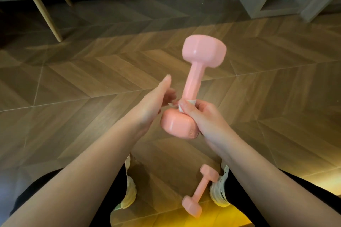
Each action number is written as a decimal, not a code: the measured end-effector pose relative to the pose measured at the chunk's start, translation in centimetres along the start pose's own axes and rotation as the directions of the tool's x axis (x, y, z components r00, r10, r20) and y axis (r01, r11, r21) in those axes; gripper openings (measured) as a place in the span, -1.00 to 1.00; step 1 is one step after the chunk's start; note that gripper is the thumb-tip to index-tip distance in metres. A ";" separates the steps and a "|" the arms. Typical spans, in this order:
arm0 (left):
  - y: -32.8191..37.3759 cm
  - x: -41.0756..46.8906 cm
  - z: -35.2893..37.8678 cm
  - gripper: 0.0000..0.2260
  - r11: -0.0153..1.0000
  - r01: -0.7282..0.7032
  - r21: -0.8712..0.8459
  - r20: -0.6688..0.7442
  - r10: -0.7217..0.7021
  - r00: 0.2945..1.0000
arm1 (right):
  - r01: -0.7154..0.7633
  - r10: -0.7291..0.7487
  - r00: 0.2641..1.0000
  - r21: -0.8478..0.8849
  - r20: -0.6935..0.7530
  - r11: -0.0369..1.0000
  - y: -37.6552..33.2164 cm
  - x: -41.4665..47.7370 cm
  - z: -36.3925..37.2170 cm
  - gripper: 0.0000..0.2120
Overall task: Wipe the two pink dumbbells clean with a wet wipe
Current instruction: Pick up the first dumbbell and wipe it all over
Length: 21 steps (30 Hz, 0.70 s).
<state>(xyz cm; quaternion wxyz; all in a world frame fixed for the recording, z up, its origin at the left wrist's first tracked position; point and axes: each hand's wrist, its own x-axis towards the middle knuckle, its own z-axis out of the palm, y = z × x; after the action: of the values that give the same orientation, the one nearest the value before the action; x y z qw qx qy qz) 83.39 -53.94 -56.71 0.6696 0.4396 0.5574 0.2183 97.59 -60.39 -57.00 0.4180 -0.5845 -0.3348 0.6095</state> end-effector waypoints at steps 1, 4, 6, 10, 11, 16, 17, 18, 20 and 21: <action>-0.2 -0.3 0.0 -0.40 0.997 0.060 -0.045 0.014 -0.059 0.998 | 0.015 -0.015 1.000 0.038 -0.018 0.999 -0.4 0.1 -0.2 -0.82; -0.5 -1.6 0.6 -0.29 0.953 0.224 -0.204 0.232 -0.175 0.957 | 0.078 -0.072 0.995 0.095 -0.068 0.992 -1.3 0.3 -0.8 -0.81; -0.2 -2.2 1.4 -0.31 0.912 0.274 -0.306 0.360 -0.156 0.920 | 0.109 -0.099 0.991 0.118 -0.089 0.987 -1.6 0.5 -1.0 -0.84; 0.6 -2.3 2.4 -0.38 0.885 0.228 -0.406 0.337 -0.087 0.937 | 0.143 -0.127 0.985 0.139 -0.115 0.980 -1.9 0.8 -1.2 -0.82; 0.7 -2.3 2.5 -0.37 0.882 0.223 -0.414 0.326 -0.085 0.941 | 0.159 -0.139 0.982 0.158 -0.129 0.974 -2.1 1.0 -1.4 -0.82; 0.0 -2.1 2.6 -0.49 0.921 0.180 -0.345 0.292 -0.077 0.953 | 0.270 -0.143 0.938 0.403 -0.316 0.874 -4.3 1.8 -2.8 -0.84; -0.1 -2.0 2.5 -0.54 0.932 0.170 -0.320 0.281 -0.078 0.957 | 0.294 -0.139 0.930 0.459 -0.340 0.838 -4.5 1.8 -3.0 -0.87; -0.2 -1.9 2.4 -0.59 0.942 0.160 -0.296 0.272 -0.077 0.959 | 0.308 -0.138 0.926 0.495 -0.350 0.812 -4.6 1.9 -3.0 -0.89; -0.3 -1.8 2.4 -0.57 0.961 0.118 -0.251 0.258 -0.051 0.965 | 0.310 -0.129 0.927 0.527 -0.351 0.792 -4.6 1.9 -3.0 -0.86; -0.3 -1.8 2.5 -0.52 0.971 0.076 -0.229 0.245 -0.018 0.969 | 0.307 -0.124 0.929 0.540 -0.347 0.784 -4.6 2.0 -3.0 -0.85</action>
<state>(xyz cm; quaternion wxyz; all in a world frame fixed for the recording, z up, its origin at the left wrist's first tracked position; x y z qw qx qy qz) 85.13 -56.38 -56.00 0.7848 0.3665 0.4525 0.2120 101.16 -56.86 -54.04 0.6898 -0.4680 -0.1303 0.5368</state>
